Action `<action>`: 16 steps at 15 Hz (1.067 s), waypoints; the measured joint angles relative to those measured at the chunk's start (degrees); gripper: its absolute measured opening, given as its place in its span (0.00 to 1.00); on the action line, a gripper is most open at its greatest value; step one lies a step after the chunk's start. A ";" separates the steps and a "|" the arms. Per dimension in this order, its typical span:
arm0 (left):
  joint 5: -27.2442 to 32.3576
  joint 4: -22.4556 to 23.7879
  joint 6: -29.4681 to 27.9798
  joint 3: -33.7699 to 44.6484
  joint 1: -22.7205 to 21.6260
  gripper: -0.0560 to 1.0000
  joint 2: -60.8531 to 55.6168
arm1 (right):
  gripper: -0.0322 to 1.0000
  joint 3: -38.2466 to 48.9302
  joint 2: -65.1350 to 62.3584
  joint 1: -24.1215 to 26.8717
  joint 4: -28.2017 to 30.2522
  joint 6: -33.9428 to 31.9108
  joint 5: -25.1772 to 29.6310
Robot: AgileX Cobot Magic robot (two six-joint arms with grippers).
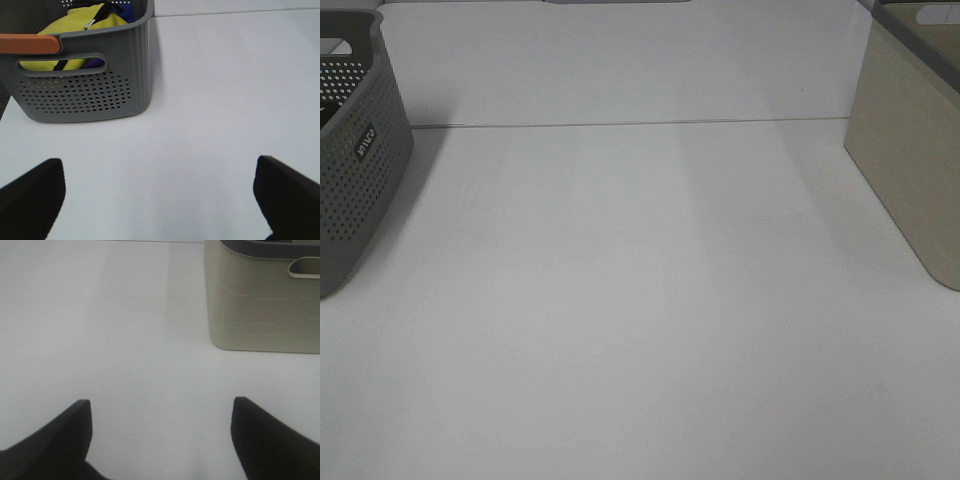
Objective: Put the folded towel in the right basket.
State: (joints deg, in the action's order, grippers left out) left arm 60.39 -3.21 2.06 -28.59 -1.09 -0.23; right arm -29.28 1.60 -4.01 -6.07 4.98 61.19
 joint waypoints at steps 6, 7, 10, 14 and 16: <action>0.00 0.00 0.00 0.00 0.00 0.97 0.00 | 0.74 0.00 -1.20 1.26 0.11 0.00 -0.11; 0.00 0.00 0.00 0.00 0.00 0.97 0.00 | 0.74 0.00 -1.43 1.72 0.11 0.00 -0.11; 0.00 0.00 0.00 0.00 0.00 0.97 0.00 | 0.74 0.00 -1.95 2.29 0.23 0.00 -0.06; 0.00 0.00 0.00 0.00 0.00 0.97 0.00 | 0.74 0.00 -1.95 2.29 0.29 0.00 -0.06; 0.00 0.00 0.00 0.00 0.00 0.97 0.00 | 0.74 0.00 -1.95 2.29 0.29 0.00 -0.06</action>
State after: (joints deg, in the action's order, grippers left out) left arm 60.39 -3.21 2.06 -28.59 -1.09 -0.23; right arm -29.28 -0.34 -1.72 -5.79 4.98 61.13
